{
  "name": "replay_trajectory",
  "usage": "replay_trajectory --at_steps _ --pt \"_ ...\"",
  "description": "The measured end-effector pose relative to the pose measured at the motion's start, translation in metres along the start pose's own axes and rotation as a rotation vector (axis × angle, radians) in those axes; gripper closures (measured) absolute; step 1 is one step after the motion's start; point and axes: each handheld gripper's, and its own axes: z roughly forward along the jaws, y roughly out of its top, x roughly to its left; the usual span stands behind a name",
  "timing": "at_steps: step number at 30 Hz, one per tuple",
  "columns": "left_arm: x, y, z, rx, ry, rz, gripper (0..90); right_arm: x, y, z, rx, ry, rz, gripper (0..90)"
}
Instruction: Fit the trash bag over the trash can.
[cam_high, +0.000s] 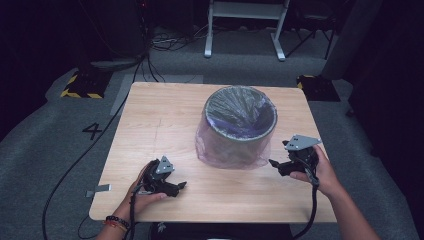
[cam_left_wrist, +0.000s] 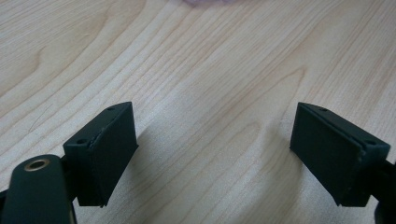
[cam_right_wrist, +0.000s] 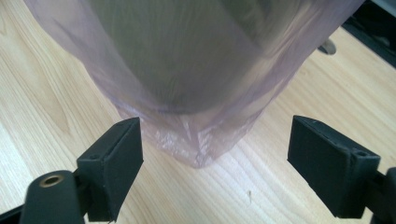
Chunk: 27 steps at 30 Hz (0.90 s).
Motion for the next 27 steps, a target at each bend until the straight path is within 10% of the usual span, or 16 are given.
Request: replay_trajectory --at_steps 27 --pt "0.0 0.0 0.0 0.0 0.0 0.0 14.3 0.001 -0.049 0.015 0.103 -0.05 0.001 18.5"
